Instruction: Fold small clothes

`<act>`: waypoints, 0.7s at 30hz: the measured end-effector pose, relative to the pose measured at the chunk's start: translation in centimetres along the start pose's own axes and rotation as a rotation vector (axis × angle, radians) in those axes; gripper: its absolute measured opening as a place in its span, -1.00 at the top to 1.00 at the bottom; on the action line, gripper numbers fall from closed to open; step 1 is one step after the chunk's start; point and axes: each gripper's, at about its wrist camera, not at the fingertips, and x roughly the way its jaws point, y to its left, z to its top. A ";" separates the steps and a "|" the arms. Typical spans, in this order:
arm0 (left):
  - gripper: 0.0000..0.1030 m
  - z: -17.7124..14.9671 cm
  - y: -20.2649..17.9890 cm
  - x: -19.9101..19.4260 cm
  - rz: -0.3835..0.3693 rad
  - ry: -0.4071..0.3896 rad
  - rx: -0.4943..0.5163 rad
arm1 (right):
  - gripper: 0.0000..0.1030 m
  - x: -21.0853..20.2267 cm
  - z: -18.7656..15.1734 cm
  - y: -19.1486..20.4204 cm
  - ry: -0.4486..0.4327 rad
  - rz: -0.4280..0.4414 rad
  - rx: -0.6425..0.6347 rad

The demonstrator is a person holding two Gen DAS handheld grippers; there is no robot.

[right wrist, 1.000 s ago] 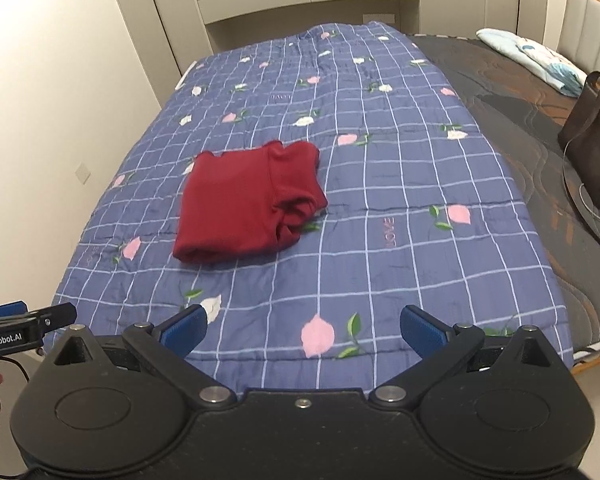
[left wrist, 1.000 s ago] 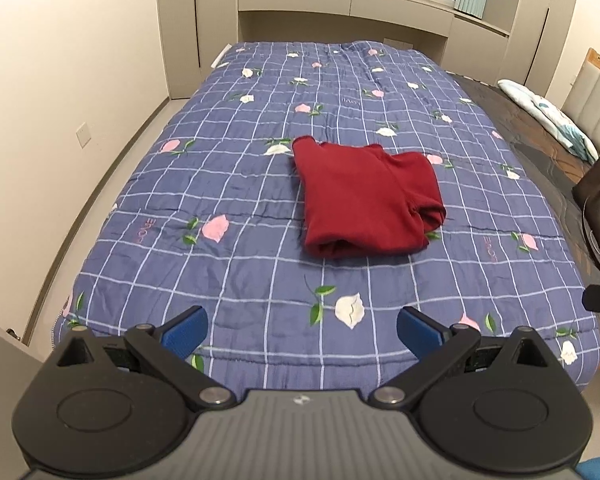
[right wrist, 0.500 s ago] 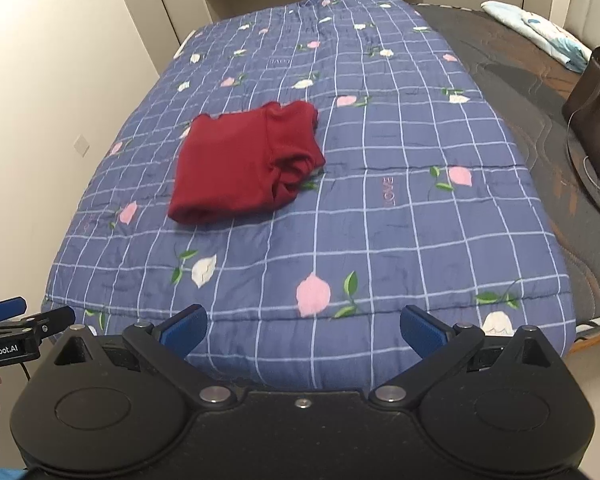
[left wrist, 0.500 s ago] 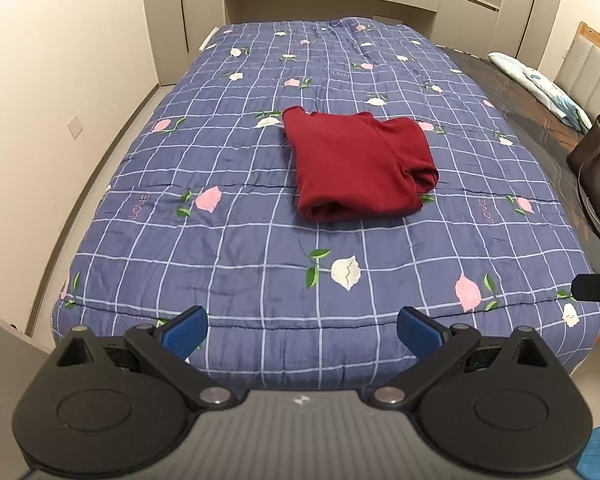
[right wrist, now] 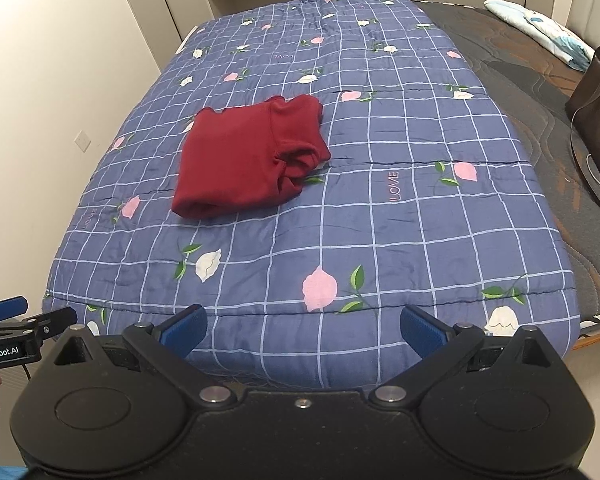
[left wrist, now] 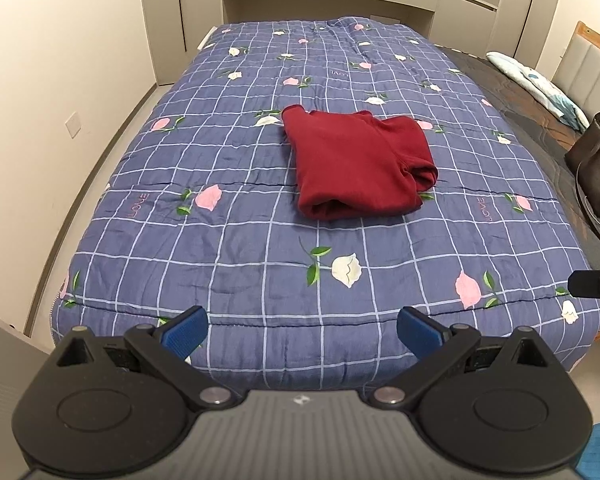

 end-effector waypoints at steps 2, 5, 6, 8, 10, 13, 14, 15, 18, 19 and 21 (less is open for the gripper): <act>-0.99 0.0 0.0 0.0 0.000 -0.002 0.000 | -0.99 0.0 0.0 0.2 -0.002 -0.001 0.000; -0.99 0.0 0.2 0.0 0.000 -0.005 -0.002 | -0.99 0.0 0.1 0.3 -0.005 -0.002 -0.002; -0.99 0.0 0.2 0.0 0.000 -0.006 -0.003 | -0.99 0.0 0.1 0.4 -0.006 -0.003 -0.002; -0.99 0.1 0.3 0.0 0.000 -0.007 -0.004 | -0.99 -0.1 0.1 0.4 -0.008 -0.003 -0.003; -0.99 0.1 0.3 0.0 0.000 -0.007 -0.003 | -0.99 -0.1 0.1 0.4 -0.009 -0.004 -0.002; -0.99 0.1 0.3 0.0 0.000 -0.007 -0.003 | -0.99 -0.1 0.1 0.4 -0.011 -0.005 -0.001; -0.99 0.1 0.3 0.0 0.000 -0.007 -0.003 | -0.99 -0.1 0.1 0.3 -0.010 -0.005 -0.001; -0.99 0.1 0.2 0.0 0.000 -0.006 -0.004 | -0.99 -0.1 0.1 0.3 -0.010 -0.004 -0.002; -0.99 0.1 0.3 0.1 -0.001 -0.005 -0.006 | -0.99 -0.1 0.1 0.3 -0.011 -0.005 -0.002; -0.99 0.1 0.3 0.1 -0.002 -0.005 -0.006 | -0.99 -0.1 0.1 0.3 -0.010 -0.006 -0.002; -0.99 0.1 0.4 0.1 -0.002 -0.004 -0.006 | -0.99 -0.1 0.1 0.3 -0.012 -0.006 -0.002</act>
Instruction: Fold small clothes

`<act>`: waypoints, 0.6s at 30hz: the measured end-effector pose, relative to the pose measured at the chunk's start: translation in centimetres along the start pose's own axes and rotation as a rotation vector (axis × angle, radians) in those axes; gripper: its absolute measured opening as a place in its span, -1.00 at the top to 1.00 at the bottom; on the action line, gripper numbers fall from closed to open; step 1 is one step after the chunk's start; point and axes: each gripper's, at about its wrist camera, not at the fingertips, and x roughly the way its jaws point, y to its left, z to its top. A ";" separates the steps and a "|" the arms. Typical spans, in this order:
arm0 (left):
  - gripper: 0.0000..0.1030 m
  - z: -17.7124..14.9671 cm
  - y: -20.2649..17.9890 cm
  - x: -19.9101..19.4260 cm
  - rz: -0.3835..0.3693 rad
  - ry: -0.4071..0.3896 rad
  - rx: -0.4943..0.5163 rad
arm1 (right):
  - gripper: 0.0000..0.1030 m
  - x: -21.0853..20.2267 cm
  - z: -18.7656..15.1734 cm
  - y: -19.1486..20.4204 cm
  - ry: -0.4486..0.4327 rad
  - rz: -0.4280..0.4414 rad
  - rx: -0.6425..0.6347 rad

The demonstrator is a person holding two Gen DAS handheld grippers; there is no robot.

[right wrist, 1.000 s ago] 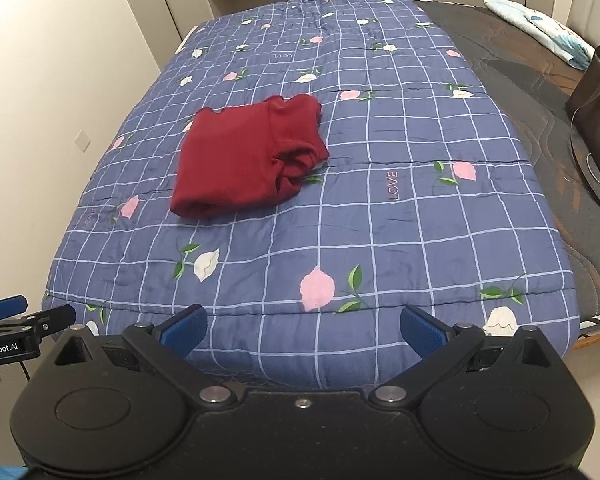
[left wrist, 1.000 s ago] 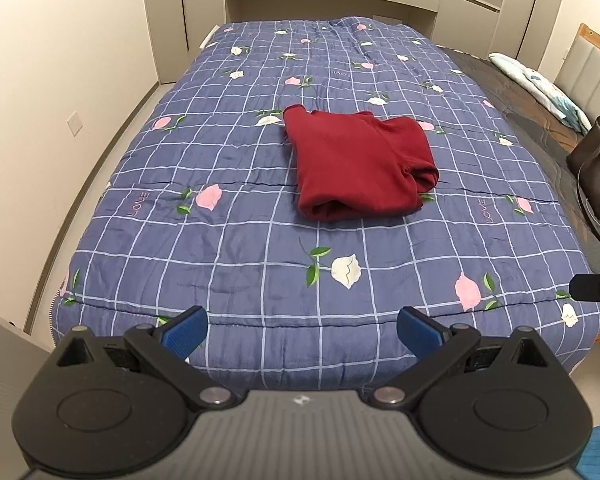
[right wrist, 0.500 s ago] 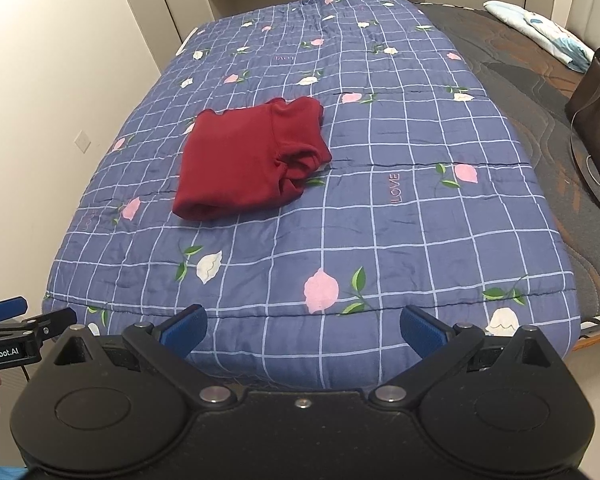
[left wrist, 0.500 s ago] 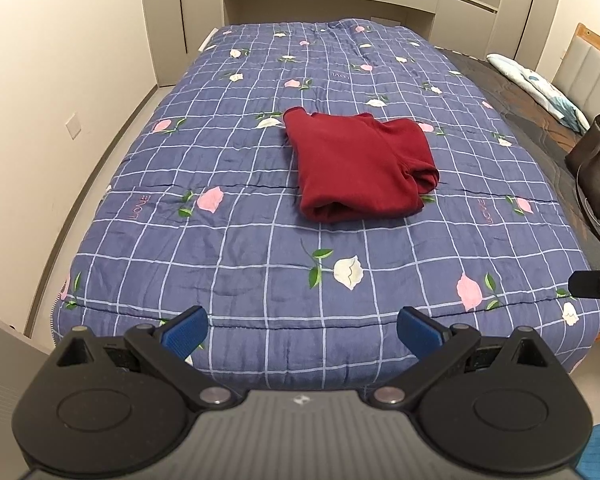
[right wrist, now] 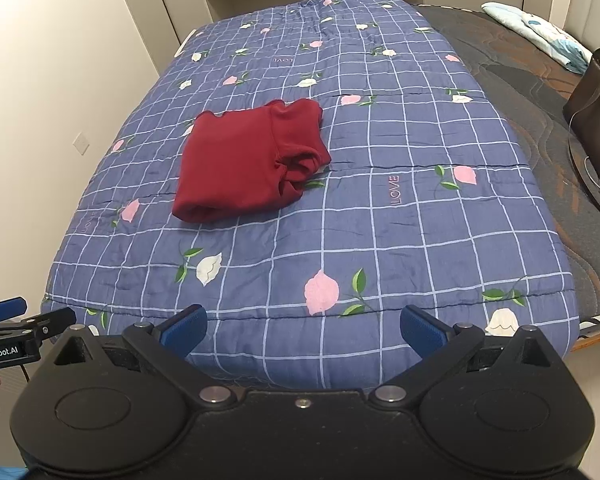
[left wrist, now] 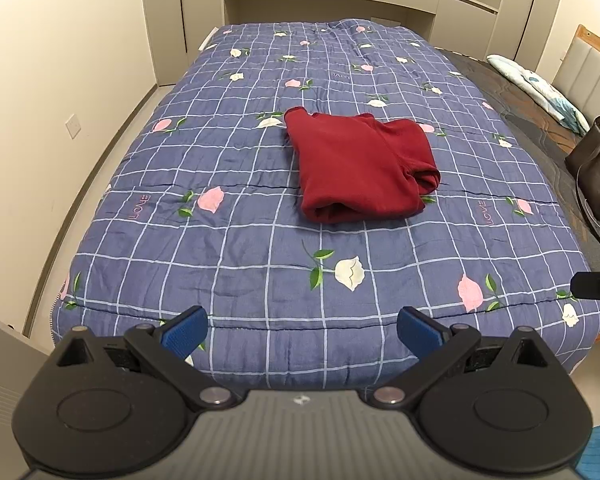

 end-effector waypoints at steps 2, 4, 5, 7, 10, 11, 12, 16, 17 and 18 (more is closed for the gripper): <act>-0.99 0.0 0.0 0.0 0.000 0.000 0.000 | -0.99 0.0 0.0 0.0 -0.001 0.000 0.002; -0.99 0.0 0.0 0.0 -0.001 0.000 0.000 | -0.99 0.0 0.0 0.0 -0.001 0.000 0.000; -0.99 0.0 0.0 0.0 -0.001 0.000 0.001 | -0.99 0.0 0.0 0.0 -0.001 0.000 0.000; -0.99 0.0 0.0 0.0 0.000 0.000 0.001 | -0.99 0.0 0.0 -0.1 -0.002 -0.001 0.001; -0.99 0.0 0.0 0.0 0.000 0.001 0.001 | -0.99 0.0 0.0 -0.1 -0.002 -0.001 0.002; -0.99 0.0 0.0 0.0 0.000 0.001 0.001 | -0.99 0.0 0.0 -0.1 -0.001 -0.001 0.001; -0.99 0.0 0.0 0.0 0.000 0.001 0.000 | -0.99 0.0 0.0 -0.1 -0.002 0.000 0.001; -0.99 0.0 0.1 0.0 0.001 0.001 0.001 | -0.99 0.0 0.0 -0.1 -0.002 -0.001 0.001; -0.99 0.0 0.1 0.0 0.001 0.001 0.001 | -0.99 0.0 0.0 -0.1 -0.001 -0.001 0.001; -0.99 0.0 0.1 0.0 0.001 0.000 0.001 | -0.99 0.0 0.0 -0.1 -0.001 -0.001 0.002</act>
